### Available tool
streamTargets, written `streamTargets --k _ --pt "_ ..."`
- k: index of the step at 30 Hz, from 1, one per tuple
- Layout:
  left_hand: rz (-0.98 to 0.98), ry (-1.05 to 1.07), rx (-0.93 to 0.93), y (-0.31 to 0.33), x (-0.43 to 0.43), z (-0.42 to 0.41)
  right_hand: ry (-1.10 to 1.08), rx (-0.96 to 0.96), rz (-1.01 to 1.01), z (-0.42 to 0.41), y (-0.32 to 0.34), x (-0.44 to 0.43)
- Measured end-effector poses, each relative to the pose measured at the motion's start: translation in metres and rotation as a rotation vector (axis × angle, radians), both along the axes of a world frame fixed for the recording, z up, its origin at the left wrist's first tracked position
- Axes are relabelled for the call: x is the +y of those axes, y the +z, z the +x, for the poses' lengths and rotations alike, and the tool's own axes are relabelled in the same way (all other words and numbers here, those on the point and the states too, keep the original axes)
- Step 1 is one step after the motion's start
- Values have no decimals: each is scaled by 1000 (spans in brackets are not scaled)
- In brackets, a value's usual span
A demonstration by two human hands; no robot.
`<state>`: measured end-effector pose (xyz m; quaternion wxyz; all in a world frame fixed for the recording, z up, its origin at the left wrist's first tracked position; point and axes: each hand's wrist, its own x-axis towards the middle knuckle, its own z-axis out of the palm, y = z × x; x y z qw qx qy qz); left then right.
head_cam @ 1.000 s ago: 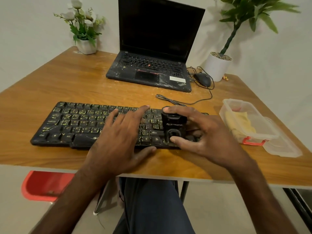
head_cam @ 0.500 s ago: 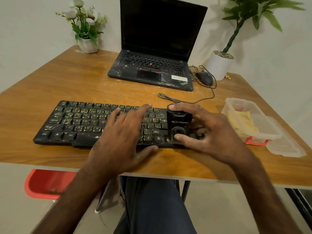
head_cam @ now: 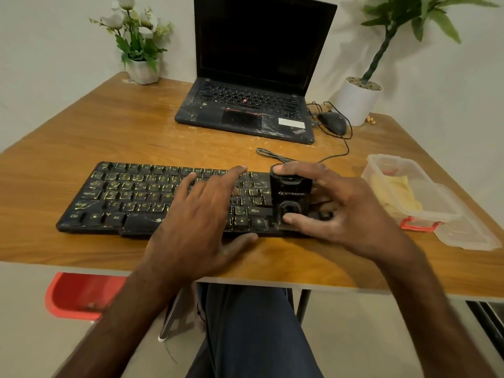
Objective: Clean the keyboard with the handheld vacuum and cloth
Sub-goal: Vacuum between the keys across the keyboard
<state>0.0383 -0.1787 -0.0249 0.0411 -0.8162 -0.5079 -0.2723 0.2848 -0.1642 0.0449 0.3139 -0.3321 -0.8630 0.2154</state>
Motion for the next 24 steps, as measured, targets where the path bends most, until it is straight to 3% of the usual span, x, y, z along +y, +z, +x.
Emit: streamTargets --k 5,12,16,24 --pt "10 -11 -10 -2 0 0 30 15 46 -34 -18 2" --pt "20 3 0 0 -1 0 1 -20 -65 4 5 1" --pt "24 1 15 0 -1 1 17 -3 -31 -12 -8 3" --pt "36 -1 -2 1 -1 1 -58 203 71 -25 -17 10"
